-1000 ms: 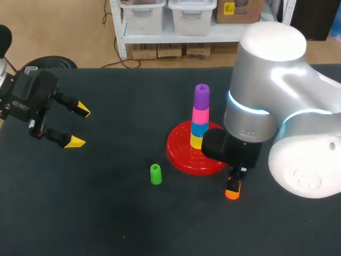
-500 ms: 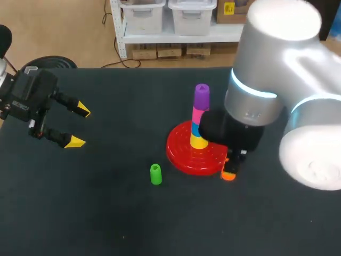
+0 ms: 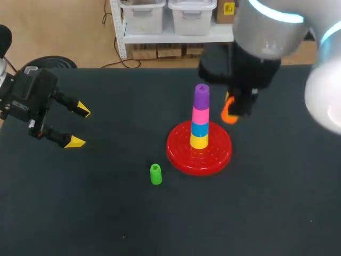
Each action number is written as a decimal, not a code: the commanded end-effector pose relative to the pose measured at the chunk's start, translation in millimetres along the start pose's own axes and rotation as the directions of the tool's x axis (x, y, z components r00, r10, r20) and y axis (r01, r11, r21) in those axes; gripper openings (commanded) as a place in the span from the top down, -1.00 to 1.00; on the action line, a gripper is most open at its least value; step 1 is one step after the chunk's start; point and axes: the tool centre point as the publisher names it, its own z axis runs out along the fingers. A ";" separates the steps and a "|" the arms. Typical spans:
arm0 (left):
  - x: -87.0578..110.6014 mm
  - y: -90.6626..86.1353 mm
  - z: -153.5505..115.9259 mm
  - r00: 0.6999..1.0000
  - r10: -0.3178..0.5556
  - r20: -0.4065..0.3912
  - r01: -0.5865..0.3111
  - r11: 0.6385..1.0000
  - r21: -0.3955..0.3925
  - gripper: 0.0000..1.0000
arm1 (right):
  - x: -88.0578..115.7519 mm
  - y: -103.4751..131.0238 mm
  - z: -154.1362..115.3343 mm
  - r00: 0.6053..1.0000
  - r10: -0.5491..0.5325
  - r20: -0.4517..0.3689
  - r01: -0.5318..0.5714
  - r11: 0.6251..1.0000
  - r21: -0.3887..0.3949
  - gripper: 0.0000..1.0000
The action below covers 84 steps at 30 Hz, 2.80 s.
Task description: Pick up and stack the cylinders on the red base in this order: pink,purple,orange,green
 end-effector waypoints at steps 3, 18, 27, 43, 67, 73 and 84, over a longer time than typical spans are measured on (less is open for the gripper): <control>0.9 0.2 0.7 1.000 0.002 0.002 -0.002 1.000 -0.001 -1.00 | -34.4 -42.9 -25.2 0.998 -0.049 -0.042 0.047 0.998 -0.050 1.00; 0.9 0.2 0.7 1.000 0.002 0.002 -0.002 1.000 -0.001 -1.00 | -55.6 -79.2 -2.2 0.994 -0.090 -0.058 0.082 0.987 -0.137 1.00; 0.9 0.2 0.7 1.000 0.002 0.002 -0.002 1.000 -0.001 -1.00 | -53.0 -77.0 2.5 0.996 -0.080 -0.047 0.070 0.981 -0.179 1.00; 0.9 0.2 0.7 1.000 0.002 0.002 -0.002 1.000 -0.001 -1.00 | -51.9 -77.4 18.0 0.996 -0.076 -0.039 0.066 0.976 -0.205 1.00; 0.9 0.2 0.7 1.000 0.002 0.002 -0.002 1.000 -0.001 -1.00 | -49.6 -75.9 31.2 0.997 -0.074 -0.032 0.065 0.971 -0.230 1.00; 0.9 0.2 0.7 1.000 0.002 0.002 -0.002 1.000 -0.001 -1.00 | -51.1 -74.7 20.5 0.997 -0.069 -0.023 0.063 0.980 -0.189 1.00; 0.9 0.2 0.7 1.000 0.002 0.002 -0.002 1.000 -0.001 -1.00 | -64.8 -68.6 4.4 0.994 -0.103 -0.038 0.096 0.982 -0.161 -1.00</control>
